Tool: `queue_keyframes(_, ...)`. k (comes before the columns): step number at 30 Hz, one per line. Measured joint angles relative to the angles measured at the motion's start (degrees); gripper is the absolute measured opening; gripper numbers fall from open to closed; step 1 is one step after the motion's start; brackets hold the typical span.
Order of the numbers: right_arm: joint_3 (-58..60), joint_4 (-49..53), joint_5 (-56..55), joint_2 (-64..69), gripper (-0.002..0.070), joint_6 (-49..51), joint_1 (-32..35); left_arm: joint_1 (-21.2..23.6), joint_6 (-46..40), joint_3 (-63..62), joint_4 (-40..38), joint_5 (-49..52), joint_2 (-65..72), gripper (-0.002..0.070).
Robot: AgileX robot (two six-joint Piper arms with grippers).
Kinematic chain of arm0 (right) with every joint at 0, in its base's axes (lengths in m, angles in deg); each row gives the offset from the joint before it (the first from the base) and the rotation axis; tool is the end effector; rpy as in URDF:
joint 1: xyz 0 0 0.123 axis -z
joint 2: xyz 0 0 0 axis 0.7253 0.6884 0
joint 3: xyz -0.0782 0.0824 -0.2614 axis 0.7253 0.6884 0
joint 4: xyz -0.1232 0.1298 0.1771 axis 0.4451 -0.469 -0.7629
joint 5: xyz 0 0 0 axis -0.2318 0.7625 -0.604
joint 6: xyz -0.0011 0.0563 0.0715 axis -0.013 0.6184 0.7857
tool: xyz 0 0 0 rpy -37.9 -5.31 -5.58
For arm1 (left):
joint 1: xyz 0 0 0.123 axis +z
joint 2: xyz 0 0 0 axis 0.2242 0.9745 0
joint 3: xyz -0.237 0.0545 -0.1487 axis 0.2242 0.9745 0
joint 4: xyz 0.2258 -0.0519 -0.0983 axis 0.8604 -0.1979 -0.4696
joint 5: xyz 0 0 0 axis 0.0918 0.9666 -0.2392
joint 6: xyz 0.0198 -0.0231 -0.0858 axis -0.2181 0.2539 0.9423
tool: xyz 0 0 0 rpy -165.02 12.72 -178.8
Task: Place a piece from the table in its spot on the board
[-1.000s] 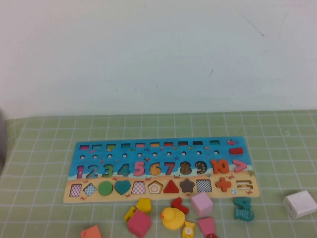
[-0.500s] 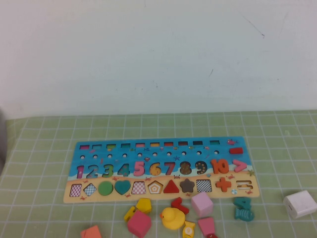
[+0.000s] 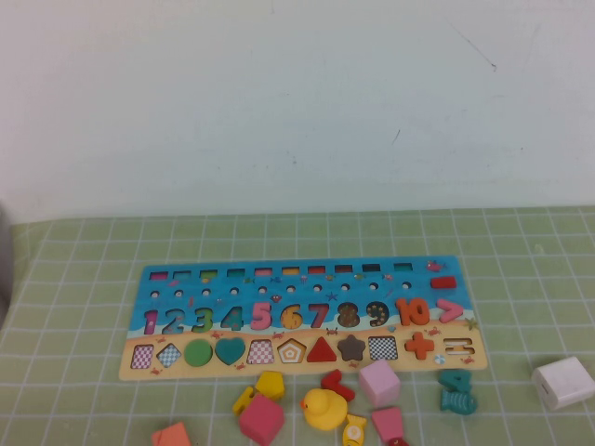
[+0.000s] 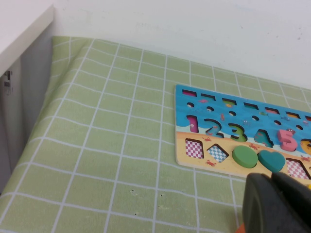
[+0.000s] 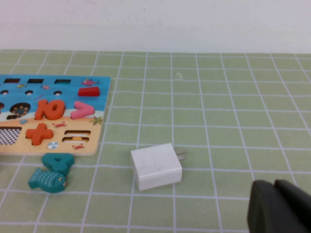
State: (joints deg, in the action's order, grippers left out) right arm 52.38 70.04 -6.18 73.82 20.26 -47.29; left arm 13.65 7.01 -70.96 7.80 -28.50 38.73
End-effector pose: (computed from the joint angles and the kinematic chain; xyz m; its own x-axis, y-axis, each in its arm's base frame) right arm 0.0533 0.0002 0.1736 -0.2786 -0.0334 -0.9598 -0.0167 0.9994 -0.0299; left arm 0.0539 -0.0033 0.1771 -0.2435 -0.3078 -0.9198 -0.0459 0.9509 -0.3061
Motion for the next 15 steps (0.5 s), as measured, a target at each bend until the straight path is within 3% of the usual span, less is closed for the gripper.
queue_keyframes(15, 0.0, 0.0, 0.0, 0.0, -0.0001, 0.0, 0.0, 0.0, 1.5, 0.0, -1.9, -0.3, 0.0, -0.0001)
